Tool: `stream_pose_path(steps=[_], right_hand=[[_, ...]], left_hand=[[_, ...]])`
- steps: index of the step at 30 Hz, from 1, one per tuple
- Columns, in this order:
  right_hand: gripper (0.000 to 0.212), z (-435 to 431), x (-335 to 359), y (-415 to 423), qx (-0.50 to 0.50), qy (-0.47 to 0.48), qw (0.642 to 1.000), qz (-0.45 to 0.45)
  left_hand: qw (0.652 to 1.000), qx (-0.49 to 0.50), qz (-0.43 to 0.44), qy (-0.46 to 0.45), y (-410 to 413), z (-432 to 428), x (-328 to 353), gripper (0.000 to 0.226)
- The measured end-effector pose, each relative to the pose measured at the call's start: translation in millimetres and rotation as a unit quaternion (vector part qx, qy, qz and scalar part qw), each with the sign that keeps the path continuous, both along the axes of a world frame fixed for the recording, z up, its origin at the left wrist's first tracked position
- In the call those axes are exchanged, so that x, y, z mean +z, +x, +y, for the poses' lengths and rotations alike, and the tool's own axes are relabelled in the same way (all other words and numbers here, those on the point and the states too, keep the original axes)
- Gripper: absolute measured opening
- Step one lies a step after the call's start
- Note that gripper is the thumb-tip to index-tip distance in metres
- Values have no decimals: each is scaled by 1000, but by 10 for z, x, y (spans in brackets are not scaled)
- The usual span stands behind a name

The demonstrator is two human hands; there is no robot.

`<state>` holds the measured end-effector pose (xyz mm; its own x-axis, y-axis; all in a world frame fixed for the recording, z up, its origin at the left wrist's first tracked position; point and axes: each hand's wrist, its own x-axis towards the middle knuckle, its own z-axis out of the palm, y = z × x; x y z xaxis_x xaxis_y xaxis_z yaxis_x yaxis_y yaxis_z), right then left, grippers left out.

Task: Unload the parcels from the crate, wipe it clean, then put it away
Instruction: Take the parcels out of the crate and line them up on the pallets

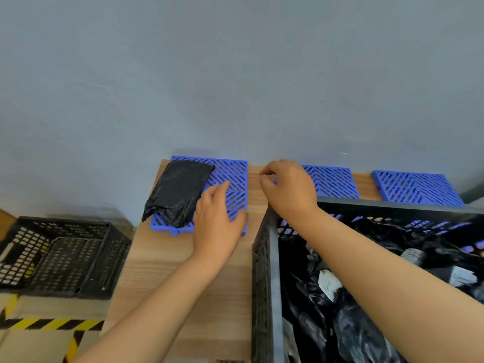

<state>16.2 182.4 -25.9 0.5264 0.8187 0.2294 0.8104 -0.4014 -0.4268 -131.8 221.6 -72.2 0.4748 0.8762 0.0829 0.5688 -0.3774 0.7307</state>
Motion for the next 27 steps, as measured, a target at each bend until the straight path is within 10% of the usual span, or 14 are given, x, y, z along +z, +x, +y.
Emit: stream_pose_path(steps=[14,21,27], right_hand=[[15,-1663,-187,681,94,68,990,-79],[94,-1745,-543,583,156,-214,961,-85],[17,-1704,-562,648,126,-145,976,-102]], left_hand=[[995,-78,-6,63,373,-1024,403,46],[983,-92,115,105,449,-1176,364,49],[980,-84,132,122,457,-1214,373,46]])
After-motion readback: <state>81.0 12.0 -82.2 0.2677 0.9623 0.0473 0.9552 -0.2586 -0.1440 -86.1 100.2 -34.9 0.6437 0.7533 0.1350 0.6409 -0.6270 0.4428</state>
